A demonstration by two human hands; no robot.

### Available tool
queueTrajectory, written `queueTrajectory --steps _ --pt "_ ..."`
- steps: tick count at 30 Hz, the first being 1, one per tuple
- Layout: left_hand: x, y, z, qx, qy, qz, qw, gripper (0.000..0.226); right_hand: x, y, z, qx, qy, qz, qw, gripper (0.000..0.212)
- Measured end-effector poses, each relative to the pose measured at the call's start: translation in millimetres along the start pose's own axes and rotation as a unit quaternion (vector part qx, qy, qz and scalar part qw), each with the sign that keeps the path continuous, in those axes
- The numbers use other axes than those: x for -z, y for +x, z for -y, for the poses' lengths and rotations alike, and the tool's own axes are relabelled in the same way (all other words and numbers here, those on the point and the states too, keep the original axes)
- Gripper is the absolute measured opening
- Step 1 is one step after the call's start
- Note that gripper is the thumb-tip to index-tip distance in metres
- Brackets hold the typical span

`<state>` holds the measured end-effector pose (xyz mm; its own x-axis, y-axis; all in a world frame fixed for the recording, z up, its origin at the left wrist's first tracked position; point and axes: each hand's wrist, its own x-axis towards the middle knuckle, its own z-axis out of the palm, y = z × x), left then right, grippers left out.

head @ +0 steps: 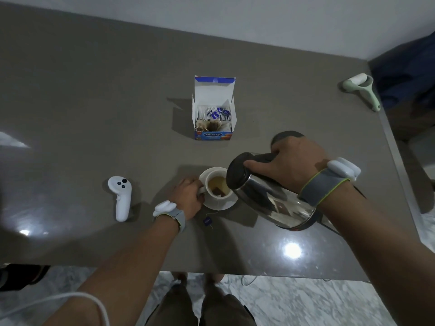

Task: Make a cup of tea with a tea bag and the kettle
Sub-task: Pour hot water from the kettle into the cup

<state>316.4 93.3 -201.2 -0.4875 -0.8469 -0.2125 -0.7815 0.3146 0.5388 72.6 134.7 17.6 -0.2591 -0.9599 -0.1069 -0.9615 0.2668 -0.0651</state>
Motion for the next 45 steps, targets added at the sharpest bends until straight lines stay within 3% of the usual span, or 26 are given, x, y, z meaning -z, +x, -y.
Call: queueTrajectory --steps 14,20,25,29,40,45 --pt "4.5 -2.5 -3.4 -0.005 -0.003 0.01 1.0 0.024 -25.9 -36.7 -44.0 -0.03 0.177 -0.086 0.98 0.075" --pt "4.6 -3.4 -3.3 -0.018 -0.006 -0.008 1.0 0.009 -52.4 -45.3 -75.6 -0.113 0.359 -0.139 0.916 0.071" --pt "6.5 -2.9 -6.8 -0.021 0.001 -0.001 1.0 0.012 -72.9 -54.7 -94.2 -0.161 0.42 -0.186 0.874 0.062" --pt "8.8 -3.9 -8.4 -0.026 0.013 -0.004 1.0 0.012 -91.3 -60.8 -111.9 -0.178 0.449 -0.222 0.847 0.068" --pt "14.9 -4.2 -13.3 -0.028 0.029 0.008 0.999 0.014 -121.1 -74.9 -152.5 -0.258 0.494 -0.268 0.786 0.057" --pt "16.9 -4.6 -16.9 -0.024 0.043 0.009 0.999 0.013 -126.6 -80.2 -162.1 -0.233 0.497 -0.286 0.785 0.056"
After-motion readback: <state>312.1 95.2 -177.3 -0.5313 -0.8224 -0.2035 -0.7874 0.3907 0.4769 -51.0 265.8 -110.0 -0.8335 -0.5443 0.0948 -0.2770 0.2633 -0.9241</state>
